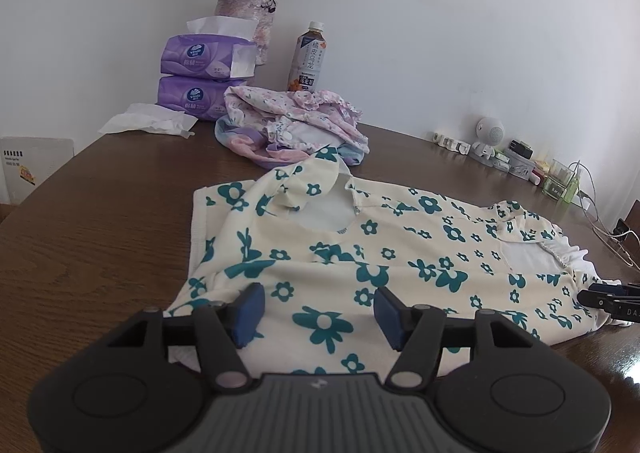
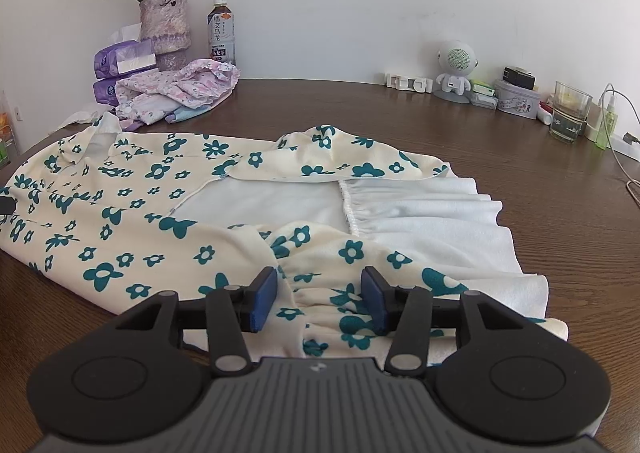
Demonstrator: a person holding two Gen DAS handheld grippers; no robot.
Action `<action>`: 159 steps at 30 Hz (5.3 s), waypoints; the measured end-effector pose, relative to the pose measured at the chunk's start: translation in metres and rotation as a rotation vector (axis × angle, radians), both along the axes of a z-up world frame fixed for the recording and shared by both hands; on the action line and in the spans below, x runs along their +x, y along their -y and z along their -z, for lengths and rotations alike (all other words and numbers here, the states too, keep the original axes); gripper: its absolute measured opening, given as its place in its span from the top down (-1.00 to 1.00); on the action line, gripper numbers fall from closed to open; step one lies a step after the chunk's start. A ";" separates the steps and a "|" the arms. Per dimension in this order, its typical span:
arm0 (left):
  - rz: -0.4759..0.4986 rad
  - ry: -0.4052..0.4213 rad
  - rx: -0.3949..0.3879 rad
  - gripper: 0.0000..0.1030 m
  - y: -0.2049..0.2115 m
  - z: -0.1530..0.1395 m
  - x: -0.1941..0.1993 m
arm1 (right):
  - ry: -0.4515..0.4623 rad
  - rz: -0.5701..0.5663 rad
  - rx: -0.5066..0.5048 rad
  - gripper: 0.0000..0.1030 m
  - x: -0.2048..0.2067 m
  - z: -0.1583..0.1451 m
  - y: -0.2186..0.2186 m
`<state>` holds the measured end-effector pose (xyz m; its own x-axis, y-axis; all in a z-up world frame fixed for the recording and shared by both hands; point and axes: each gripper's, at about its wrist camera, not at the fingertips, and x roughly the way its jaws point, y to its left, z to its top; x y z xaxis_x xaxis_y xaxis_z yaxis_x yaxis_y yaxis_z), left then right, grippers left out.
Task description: Fold clothes
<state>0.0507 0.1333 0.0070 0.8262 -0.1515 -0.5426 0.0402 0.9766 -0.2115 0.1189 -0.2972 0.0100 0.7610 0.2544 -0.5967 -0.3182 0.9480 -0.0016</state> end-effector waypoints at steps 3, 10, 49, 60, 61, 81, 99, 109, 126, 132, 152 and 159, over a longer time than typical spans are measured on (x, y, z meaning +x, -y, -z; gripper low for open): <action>0.013 0.004 -0.007 -0.26 0.000 -0.001 0.000 | -0.001 -0.002 0.001 0.06 0.000 0.000 0.000; 0.102 0.049 -0.087 -0.48 -0.015 -0.035 0.002 | -0.008 -0.032 0.089 -0.10 0.000 -0.024 0.009; 0.637 -0.293 0.409 -0.07 0.061 -0.030 0.268 | -0.235 -0.604 -0.146 -0.13 0.248 -0.046 -0.042; 0.769 -0.309 0.357 0.62 0.047 -0.021 0.281 | -0.368 -0.679 -0.061 0.39 0.278 -0.029 -0.039; 0.783 -0.313 0.349 0.59 0.046 -0.021 0.281 | -0.370 -0.680 -0.057 0.42 0.278 -0.029 -0.039; 0.800 -0.007 0.642 0.98 0.072 -0.033 0.205 | -0.016 -0.700 -0.351 0.92 0.187 -0.055 -0.053; 0.782 0.259 0.923 0.99 0.105 0.000 0.040 | 0.400 -0.704 -0.655 0.93 0.013 -0.025 -0.049; 0.725 0.240 0.891 0.84 0.103 -0.002 0.025 | 0.462 -0.698 -0.755 0.95 -0.027 -0.004 -0.054; 1.010 0.136 1.387 0.96 0.124 0.020 0.064 | 0.399 -0.656 -0.730 0.88 -0.021 -0.004 -0.059; 0.916 0.264 1.405 0.99 0.118 0.018 0.033 | 0.433 -0.633 -0.726 0.94 -0.025 -0.005 -0.056; 0.733 0.233 1.291 0.99 0.126 0.021 0.013 | 0.470 -0.562 -0.806 0.95 -0.035 0.010 -0.059; 0.735 0.208 1.250 0.99 0.124 0.031 0.010 | 0.438 -0.568 -0.797 0.94 -0.041 0.017 -0.060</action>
<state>0.0608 0.0090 -0.0245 0.8505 -0.0942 -0.5175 0.5226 0.2624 0.8112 0.0781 -0.2371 -0.0068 0.8421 0.2964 -0.4506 -0.5336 0.3363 -0.7760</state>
